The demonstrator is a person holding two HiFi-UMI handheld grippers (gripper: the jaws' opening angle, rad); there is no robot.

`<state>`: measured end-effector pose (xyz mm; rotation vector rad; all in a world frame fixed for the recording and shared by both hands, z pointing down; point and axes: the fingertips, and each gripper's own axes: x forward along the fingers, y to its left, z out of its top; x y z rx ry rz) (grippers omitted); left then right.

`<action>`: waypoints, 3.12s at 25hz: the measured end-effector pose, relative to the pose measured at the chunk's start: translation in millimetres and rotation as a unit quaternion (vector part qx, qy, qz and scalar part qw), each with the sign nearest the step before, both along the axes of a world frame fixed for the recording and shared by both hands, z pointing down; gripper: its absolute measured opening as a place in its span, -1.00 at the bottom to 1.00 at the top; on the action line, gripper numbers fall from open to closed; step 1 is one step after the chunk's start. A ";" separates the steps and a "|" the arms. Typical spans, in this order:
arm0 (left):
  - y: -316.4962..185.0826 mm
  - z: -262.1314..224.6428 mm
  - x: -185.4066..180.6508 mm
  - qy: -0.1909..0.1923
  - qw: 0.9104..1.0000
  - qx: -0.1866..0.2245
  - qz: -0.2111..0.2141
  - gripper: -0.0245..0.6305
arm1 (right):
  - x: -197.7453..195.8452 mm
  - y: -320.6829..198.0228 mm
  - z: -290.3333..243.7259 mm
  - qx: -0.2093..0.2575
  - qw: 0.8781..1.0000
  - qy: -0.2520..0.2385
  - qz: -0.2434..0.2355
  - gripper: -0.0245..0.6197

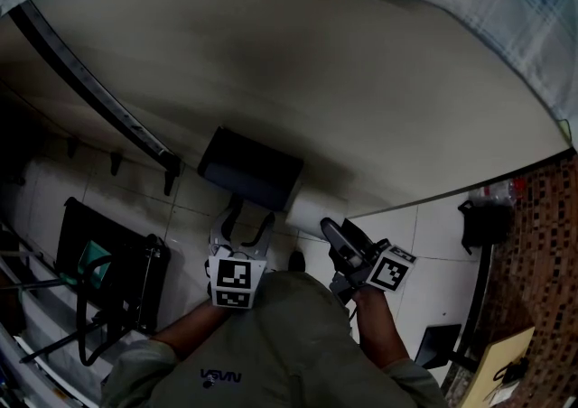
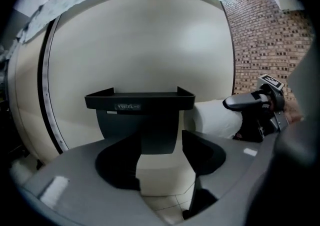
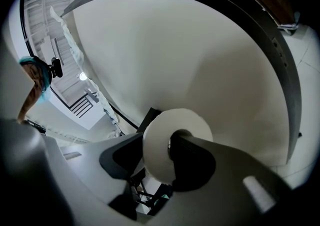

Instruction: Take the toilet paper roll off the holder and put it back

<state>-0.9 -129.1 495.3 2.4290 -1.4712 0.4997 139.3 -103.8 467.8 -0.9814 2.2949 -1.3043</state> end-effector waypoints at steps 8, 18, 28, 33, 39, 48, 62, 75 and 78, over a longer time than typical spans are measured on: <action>-8.2 5.4 -2.7 -0.019 0.999 -0.004 -0.037 -0.10 | -1.8 -7.1 3.7 -0.008 1.000 -0.004 -0.007 -0.43; 2.8 0.3 -8.6 -0.047 0.998 0.012 -0.025 -0.11 | -20.1 -20.6 0.6 -0.001 0.999 -0.028 -0.032 -0.43; 8.3 -2.9 -10.9 -0.058 0.998 0.020 -0.007 -0.11 | -33.1 -29.6 5.0 -0.003 0.999 -0.016 -0.031 -0.43; 8.0 -2.6 -11.0 -0.060 0.998 0.020 0.001 -0.11 | -31.8 -31.6 11.9 -0.006 1.000 -0.011 -0.024 -0.43; 7.2 -3.5 -9.5 -0.059 0.998 0.022 0.008 -0.11 | -30.3 -28.1 14.9 -0.013 1.000 -0.019 -0.015 -0.44; 6.6 -4.1 -9.8 -0.058 0.998 0.025 0.012 -0.12 | -23.1 -31.7 -3.6 0.016 0.998 -0.058 0.004 -0.44; 9.5 -6.0 -11.9 -0.057 0.998 0.030 0.014 -0.12 | -31.5 -16.3 -2.2 0.011 0.997 -0.062 -0.031 -0.45; 13.0 -7.1 -12.1 -0.054 0.998 0.032 0.013 -0.13 | -37.4 -20.7 13.0 -0.007 0.998 -0.049 -0.026 -0.46; 13.2 -7.1 -13.6 -0.056 0.998 0.032 0.012 -0.13 | -44.0 -23.0 17.6 -0.010 0.998 -0.050 -0.031 -0.46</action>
